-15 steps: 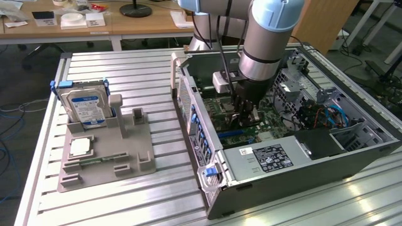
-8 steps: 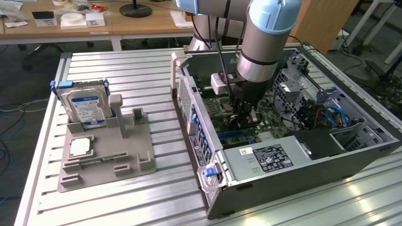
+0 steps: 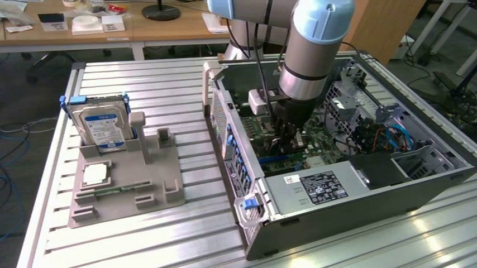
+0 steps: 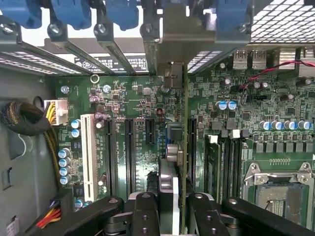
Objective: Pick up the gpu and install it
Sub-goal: 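Insert the gpu into the slot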
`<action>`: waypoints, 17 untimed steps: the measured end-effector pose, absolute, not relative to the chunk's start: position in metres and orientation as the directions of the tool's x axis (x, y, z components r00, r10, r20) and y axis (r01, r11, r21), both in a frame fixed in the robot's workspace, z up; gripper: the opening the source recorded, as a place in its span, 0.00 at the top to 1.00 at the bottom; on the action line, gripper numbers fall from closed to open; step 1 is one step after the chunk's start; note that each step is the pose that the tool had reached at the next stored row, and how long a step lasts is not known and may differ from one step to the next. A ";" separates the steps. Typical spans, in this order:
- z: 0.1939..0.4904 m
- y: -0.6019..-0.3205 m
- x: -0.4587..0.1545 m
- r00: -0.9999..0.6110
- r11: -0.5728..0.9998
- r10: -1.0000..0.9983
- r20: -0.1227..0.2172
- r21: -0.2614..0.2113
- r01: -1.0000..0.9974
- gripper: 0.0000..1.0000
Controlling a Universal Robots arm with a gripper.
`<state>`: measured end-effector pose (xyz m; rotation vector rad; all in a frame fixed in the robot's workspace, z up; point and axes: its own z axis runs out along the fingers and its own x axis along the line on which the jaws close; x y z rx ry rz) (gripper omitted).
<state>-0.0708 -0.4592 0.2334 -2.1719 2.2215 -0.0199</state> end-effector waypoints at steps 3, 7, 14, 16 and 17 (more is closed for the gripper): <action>0.232 -0.459 -0.071 -0.022 0.023 -1.000 -0.016 -0.033 -0.999 0.72; 0.230 -0.460 -0.073 -0.023 0.023 -1.000 -0.016 -0.033 -0.999 0.72; 0.229 -0.460 -0.074 -0.022 0.023 -1.000 -0.016 -0.032 -0.999 0.72; 0.229 -0.460 -0.074 -0.022 0.023 -1.000 -0.016 -0.032 -0.999 0.72; 0.229 -0.460 -0.074 -0.022 0.023 -1.000 -0.016 -0.032 -0.999 0.72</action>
